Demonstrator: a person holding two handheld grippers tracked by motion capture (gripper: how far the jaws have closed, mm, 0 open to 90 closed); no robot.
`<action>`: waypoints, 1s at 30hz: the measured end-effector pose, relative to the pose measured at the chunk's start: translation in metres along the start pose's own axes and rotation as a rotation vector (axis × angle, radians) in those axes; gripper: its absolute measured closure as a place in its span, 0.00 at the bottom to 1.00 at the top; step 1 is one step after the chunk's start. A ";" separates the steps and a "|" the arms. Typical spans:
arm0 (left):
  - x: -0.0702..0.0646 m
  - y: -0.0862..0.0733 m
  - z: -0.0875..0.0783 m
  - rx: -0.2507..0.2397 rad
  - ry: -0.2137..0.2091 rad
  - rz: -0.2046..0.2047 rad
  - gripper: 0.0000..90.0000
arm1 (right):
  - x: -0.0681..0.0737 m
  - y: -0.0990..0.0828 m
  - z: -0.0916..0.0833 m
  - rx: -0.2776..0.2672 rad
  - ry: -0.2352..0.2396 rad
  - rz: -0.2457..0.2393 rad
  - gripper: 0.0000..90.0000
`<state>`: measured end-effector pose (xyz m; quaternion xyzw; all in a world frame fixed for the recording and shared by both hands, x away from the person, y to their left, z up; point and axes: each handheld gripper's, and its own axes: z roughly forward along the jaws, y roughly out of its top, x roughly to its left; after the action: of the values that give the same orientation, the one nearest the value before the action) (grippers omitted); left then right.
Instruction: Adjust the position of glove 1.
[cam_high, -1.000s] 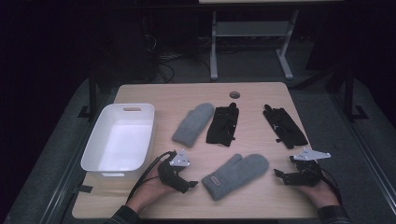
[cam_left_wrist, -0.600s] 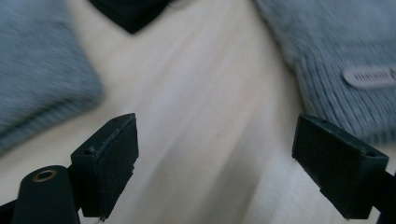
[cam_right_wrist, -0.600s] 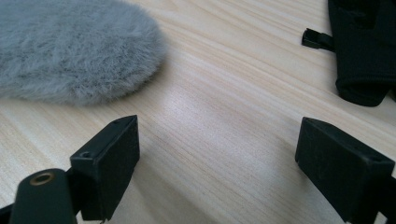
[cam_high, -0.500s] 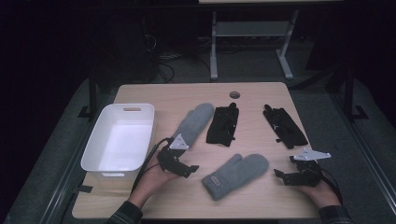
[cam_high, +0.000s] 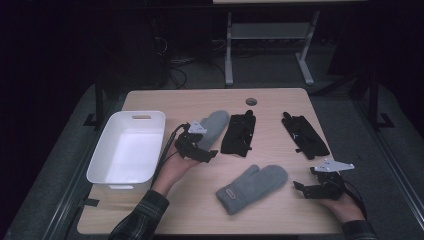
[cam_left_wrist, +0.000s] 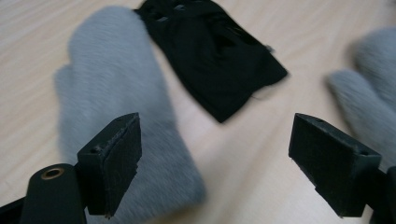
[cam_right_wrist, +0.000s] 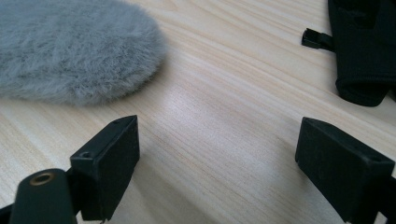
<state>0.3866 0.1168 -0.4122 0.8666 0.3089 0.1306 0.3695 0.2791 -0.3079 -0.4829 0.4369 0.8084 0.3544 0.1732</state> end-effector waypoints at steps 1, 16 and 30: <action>0.004 0.004 0.003 0.000 0.013 -0.002 0.18 | 0.000 0.000 0.000 0.000 0.000 0.000 0.15; 0.054 0.032 0.039 0.012 0.090 -0.108 0.27 | 0.000 0.000 0.000 0.000 0.000 -0.001 0.15; 0.067 0.027 0.072 0.058 0.104 -0.136 0.28 | 0.000 0.000 0.000 0.000 0.000 0.000 0.15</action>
<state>0.4826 0.1043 -0.4429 0.8459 0.3897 0.1411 0.3356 0.2792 -0.3079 -0.4829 0.4368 0.8085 0.3544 0.1731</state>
